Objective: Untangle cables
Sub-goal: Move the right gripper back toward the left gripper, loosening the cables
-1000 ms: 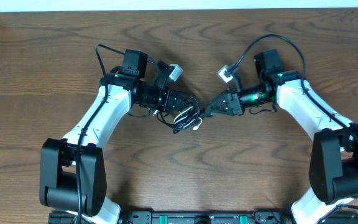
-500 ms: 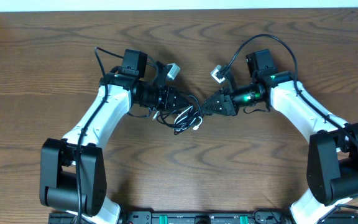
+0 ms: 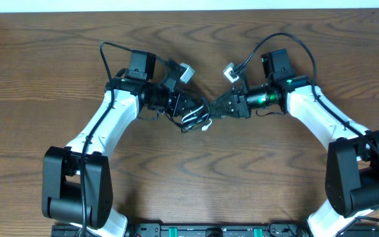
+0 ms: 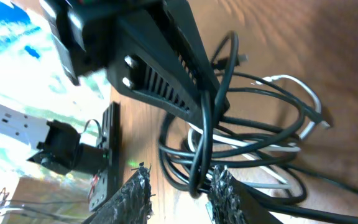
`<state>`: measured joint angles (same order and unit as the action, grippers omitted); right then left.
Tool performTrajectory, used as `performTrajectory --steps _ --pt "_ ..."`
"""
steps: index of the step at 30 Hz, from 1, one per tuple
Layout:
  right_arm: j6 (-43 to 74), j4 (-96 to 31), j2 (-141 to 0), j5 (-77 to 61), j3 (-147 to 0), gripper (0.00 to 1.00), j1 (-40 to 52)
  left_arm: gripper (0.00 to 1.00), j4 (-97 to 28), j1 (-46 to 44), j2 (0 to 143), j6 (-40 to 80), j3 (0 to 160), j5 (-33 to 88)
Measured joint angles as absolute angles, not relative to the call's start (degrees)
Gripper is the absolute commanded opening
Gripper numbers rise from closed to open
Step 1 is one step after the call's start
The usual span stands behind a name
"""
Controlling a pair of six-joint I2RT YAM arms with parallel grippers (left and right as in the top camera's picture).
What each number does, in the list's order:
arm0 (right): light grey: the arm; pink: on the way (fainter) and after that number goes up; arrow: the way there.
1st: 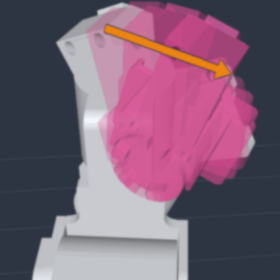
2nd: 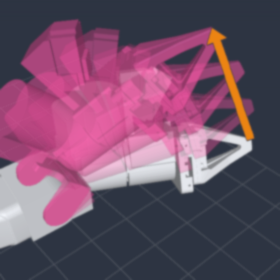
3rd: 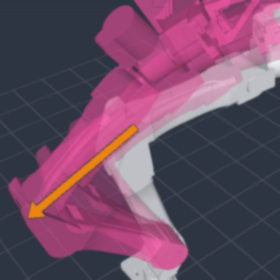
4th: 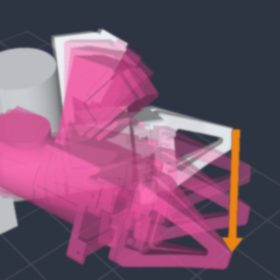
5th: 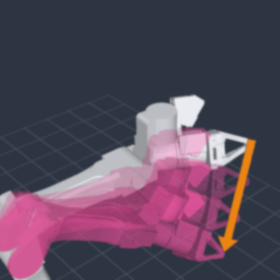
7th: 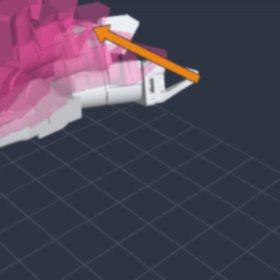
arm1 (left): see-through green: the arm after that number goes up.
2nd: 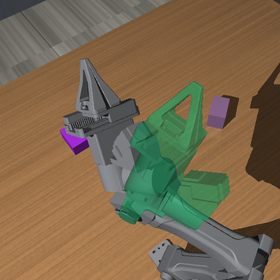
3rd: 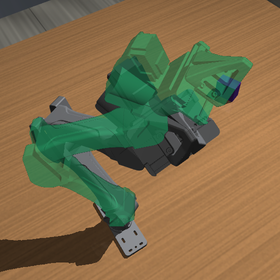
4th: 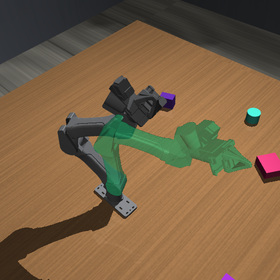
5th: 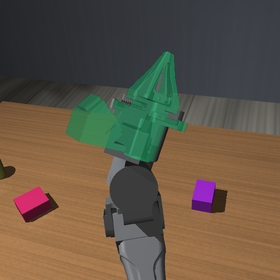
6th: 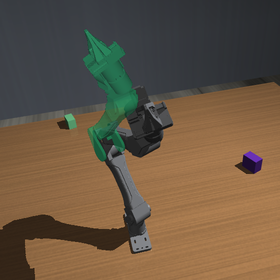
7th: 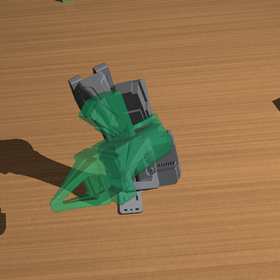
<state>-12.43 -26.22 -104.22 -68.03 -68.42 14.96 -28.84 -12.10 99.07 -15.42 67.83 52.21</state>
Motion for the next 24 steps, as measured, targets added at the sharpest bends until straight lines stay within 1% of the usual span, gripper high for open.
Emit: performTrajectory --steps 6,11,14,17,19,21,22,24 --pt "-10.4 -24.7 -104.2 -67.3 -68.4 0.31 15.9 0.08 -27.8 -12.1 99.1 -17.0 67.8 52.2" --pt "-8.6 -24.6 -104.2 -60.6 -68.4 0.31 19.3 0.07 -27.8 -12.1 99.1 -18.0 67.8 52.2" --pt "-8.1 -24.6 -104.2 -57.1 -68.4 0.27 21.6 0.07 -27.8 -12.1 99.1 -18.1 67.8 52.1" --pt "-7.3 -24.6 -104.2 -53.0 -68.4 0.18 23.4 0.08 -27.9 -12.1 99.1 -18.2 67.8 51.6" --pt "-6.3 -24.3 -104.2 -50.7 -68.4 0.15 23.7 0.07 -28.0 -12.1 99.1 -18.3 67.8 51.3" --pt "-5.4 -23.9 -104.2 -49.5 -68.4 0.04 23.7 0.07 -28.0 -12.1 99.1 -18.3 67.8 51.1" --pt "-4.4 -23.5 -104.2 -48.9 -68.4 0.01 23.6 0.08 -27.9 -12.1 99.1 -18.2 67.8 51.0" --pt "-2.9 -22.6 -104.2 -48.3 -68.4 0.01 23.1 0.07 -27.5 -12.1 99.1 -17.8 67.8 50.0"
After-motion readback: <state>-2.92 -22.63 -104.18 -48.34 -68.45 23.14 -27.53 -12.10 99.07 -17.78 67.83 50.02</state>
